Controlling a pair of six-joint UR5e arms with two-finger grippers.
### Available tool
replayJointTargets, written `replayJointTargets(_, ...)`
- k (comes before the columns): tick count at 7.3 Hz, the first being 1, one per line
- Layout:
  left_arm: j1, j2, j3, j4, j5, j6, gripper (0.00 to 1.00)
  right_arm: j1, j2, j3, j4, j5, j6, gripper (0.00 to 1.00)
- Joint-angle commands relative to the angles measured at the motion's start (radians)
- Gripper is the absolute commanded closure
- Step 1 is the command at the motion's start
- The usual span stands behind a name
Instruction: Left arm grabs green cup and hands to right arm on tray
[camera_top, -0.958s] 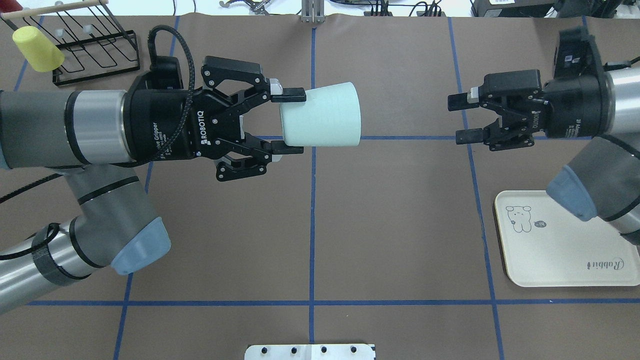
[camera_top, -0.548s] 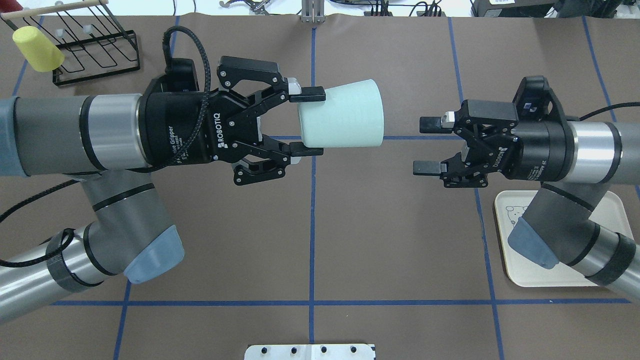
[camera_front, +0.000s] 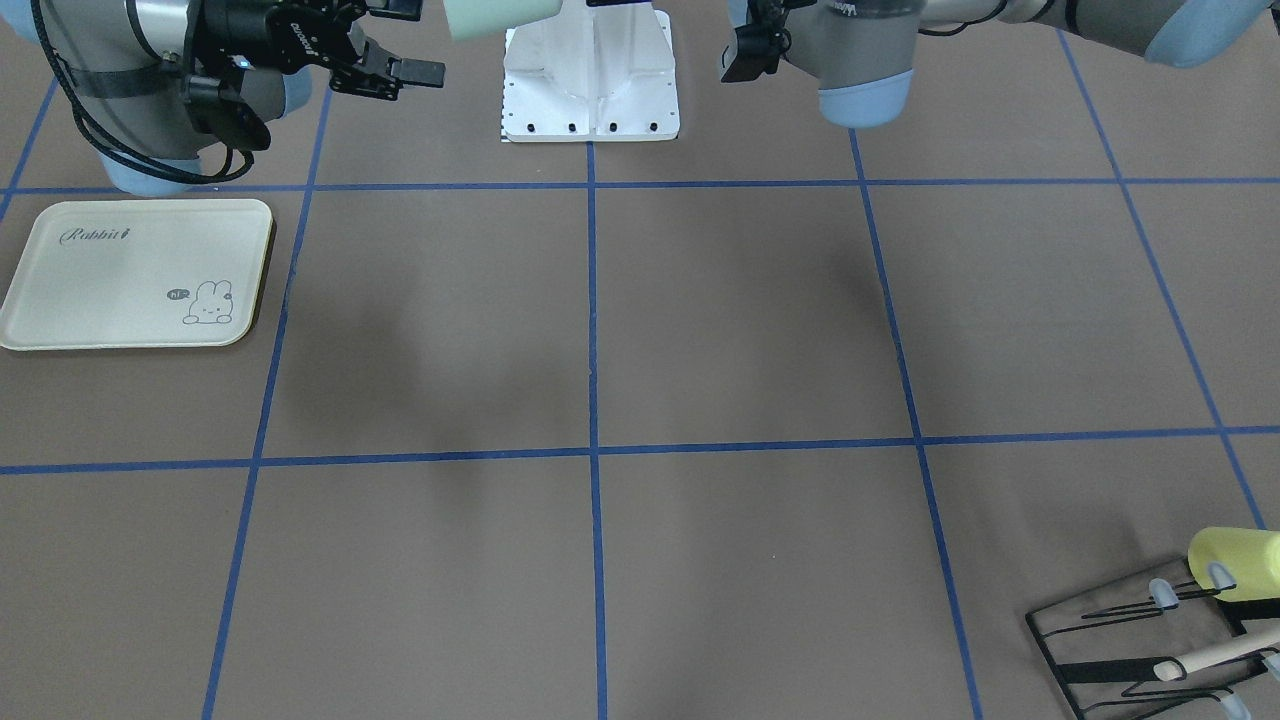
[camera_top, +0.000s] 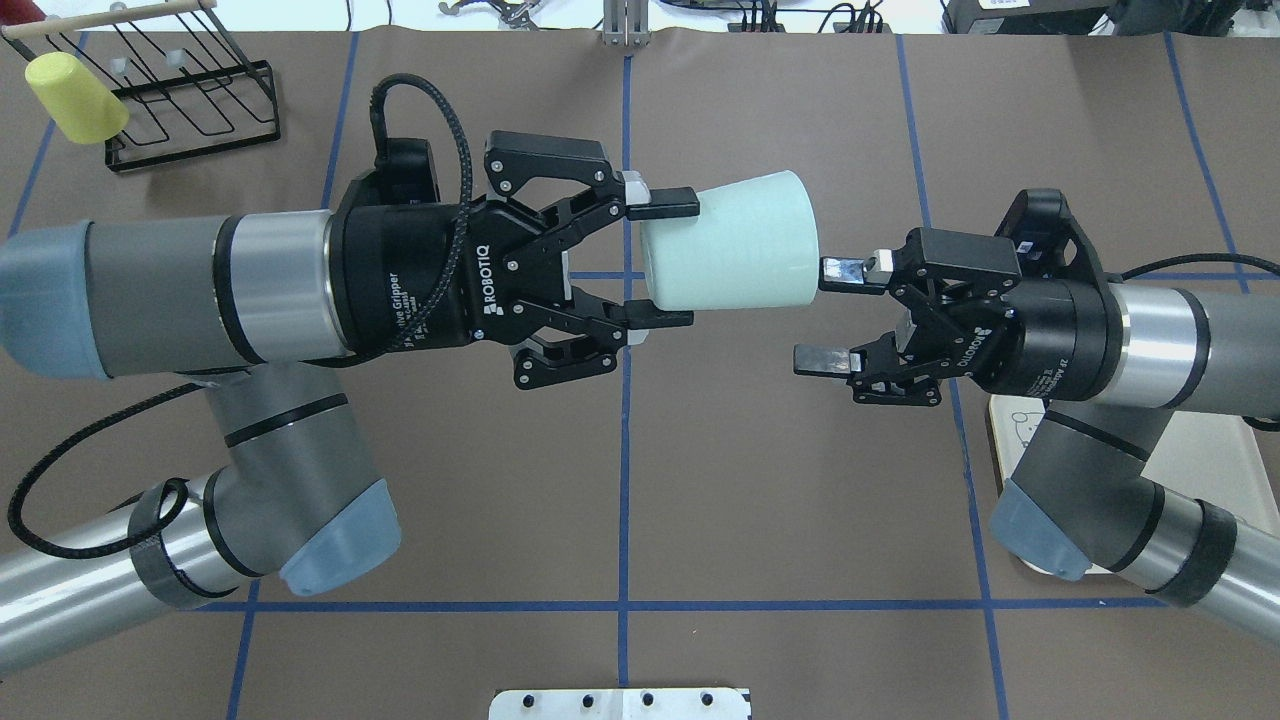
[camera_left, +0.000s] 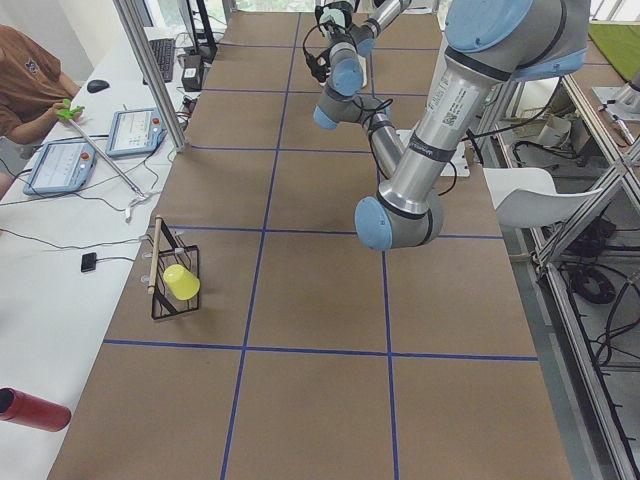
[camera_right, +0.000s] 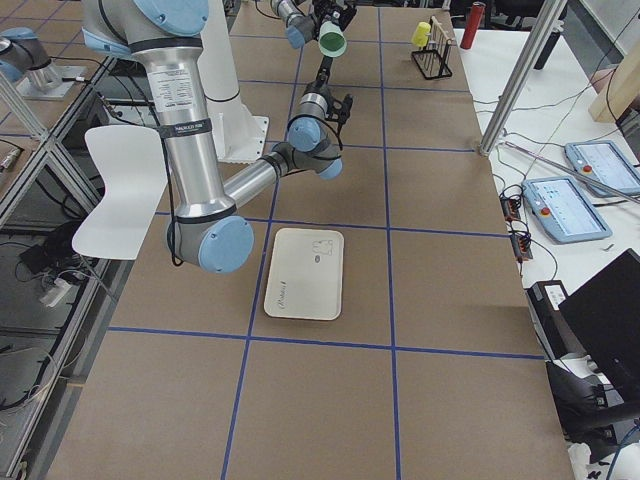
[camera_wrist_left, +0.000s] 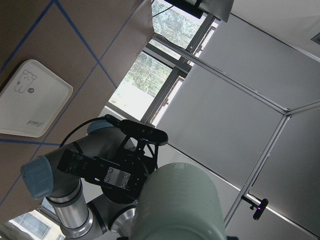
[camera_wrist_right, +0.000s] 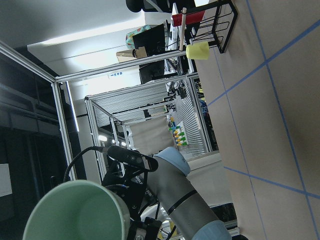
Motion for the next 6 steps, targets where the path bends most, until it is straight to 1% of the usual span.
replayJointTargets(1,0.031,-0.018,0.019,0.004,0.038,0.0,1.0,-0.008,0.012,0.0,0.002,-0.011,0.0,0.07)
replayJointTargets(2,0.041,-0.034,0.031,0.004,0.044,0.002,1.0,-0.009,0.014,0.0,0.002,-0.011,0.0,0.1)
replayJointTargets(5,0.049,-0.06,0.057,0.005,0.046,0.002,1.0,-0.014,0.027,0.002,0.005,-0.01,0.0,0.39)
replayJointTargets(6,0.052,-0.058,0.059,0.005,0.046,0.002,1.0,-0.014,0.027,0.0,0.019,-0.011,0.0,0.46)
